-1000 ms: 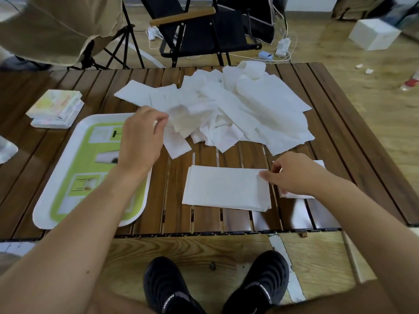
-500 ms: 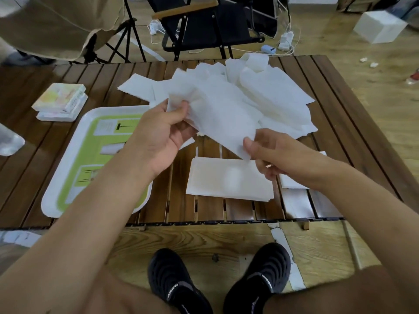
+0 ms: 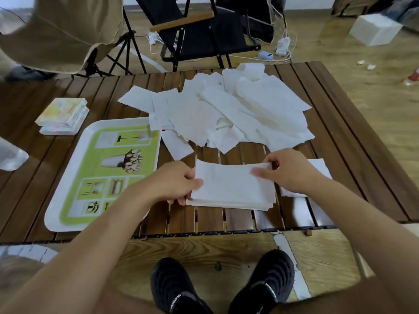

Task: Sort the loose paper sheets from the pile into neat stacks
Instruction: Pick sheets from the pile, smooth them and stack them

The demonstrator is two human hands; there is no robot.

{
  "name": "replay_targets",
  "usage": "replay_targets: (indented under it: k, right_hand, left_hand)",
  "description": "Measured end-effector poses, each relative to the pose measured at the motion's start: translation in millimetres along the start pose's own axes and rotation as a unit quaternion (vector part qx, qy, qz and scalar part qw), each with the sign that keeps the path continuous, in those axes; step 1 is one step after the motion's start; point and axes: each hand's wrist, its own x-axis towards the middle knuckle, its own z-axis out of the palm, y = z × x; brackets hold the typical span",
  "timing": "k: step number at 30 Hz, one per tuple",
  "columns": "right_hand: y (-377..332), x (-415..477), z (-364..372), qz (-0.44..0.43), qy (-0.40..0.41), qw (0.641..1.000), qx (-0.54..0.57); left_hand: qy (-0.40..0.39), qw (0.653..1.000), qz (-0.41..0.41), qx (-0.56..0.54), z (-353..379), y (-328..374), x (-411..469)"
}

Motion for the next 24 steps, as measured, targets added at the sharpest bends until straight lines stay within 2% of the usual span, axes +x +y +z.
replay_targets:
  k: [8, 10, 13, 14, 17, 20, 21, 22, 24]
  right_hand:
    - [-2, 3, 10, 0.044, 0.002, 0.993, -0.109]
    - [-7, 2, 8, 0.045, 0.040, 0.985, -0.160]
    - [-14, 1, 5, 0.013, 0.106, 0.972, -0.208]
    - [-17, 0, 5, 0.005, 0.110, 0.974, -0.196]
    - [-21, -3, 8, -0.006, 0.080, 0.982, -0.172]
    - [-20, -5, 12, -0.017, 0.042, 0.982, -0.185]
    - [-20, -4, 13, -0.023, 0.039, 0.983, -0.178]
    - [-20, -4, 13, -0.030, 0.038, 0.986, -0.158]
    - [-18, 0, 12, -0.047, 0.023, 0.996, -0.070]
  left_hand:
    - [0.005, 0.997, -0.020, 0.079, 8, -5, 11]
    - [0.063, 0.984, -0.031, 0.163, 3, -8, 14]
    - [0.255, 0.935, 0.004, 0.248, -9, -16, 24]
    - [0.293, 0.921, 0.030, 0.255, -11, -20, 31]
    - [0.307, 0.904, 0.088, 0.285, -11, -30, 53]
    - [0.320, 0.876, 0.090, 0.349, -6, -30, 60]
    - [0.331, 0.871, 0.096, 0.349, -4, -28, 59]
    - [0.346, 0.882, 0.106, 0.301, -4, -24, 56]
    - [0.362, 0.919, 0.128, 0.094, -4, -9, 45]
